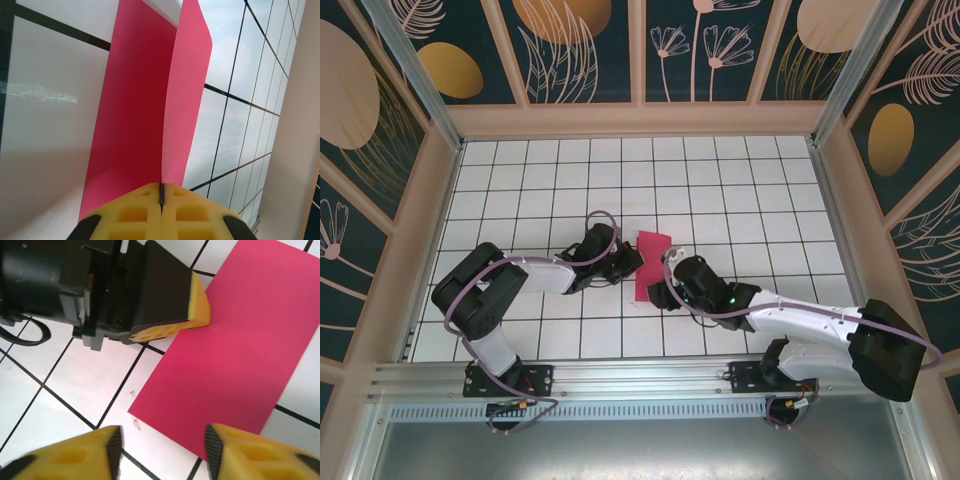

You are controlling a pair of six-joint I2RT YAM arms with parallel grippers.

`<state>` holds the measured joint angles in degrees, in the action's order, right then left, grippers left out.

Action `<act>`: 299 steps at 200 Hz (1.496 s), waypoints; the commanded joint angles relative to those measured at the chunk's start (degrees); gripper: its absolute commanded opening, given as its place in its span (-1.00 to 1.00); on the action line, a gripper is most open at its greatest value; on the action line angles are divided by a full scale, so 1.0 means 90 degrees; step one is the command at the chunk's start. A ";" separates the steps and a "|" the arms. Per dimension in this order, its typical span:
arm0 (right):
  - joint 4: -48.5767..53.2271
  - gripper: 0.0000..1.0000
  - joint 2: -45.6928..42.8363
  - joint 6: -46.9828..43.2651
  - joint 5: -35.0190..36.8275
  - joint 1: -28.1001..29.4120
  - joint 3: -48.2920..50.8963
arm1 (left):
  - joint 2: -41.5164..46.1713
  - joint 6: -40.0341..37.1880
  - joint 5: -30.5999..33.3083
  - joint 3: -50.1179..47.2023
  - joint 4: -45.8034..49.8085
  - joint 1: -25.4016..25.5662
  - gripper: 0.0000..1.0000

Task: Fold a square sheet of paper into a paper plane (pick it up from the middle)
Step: Fold the triangle a second time at the center of the table.

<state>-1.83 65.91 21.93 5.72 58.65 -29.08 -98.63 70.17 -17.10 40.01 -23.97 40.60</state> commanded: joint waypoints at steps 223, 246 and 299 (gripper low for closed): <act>0.0032 -0.51 0.2266 -0.1481 0.2338 0.0896 -0.1313 | -0.0164 -0.0336 -0.0013 0.0487 0.0573 -0.0021 -1.00; 0.0105 -0.69 0.2348 -0.1426 0.2238 0.0856 -0.1383 | -0.0161 -0.0346 -0.0024 0.0515 0.0577 -0.0019 -1.00; 0.0379 -1.00 0.2573 -0.1154 0.1994 0.0746 -0.1649 | -0.0114 -0.0424 0.0024 0.0627 0.0751 -0.0030 -0.90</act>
<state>-0.56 88.07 9.74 24.47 66.00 -41.78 -99.70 67.88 -17.47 44.05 -19.25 40.60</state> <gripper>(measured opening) 0.070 0.068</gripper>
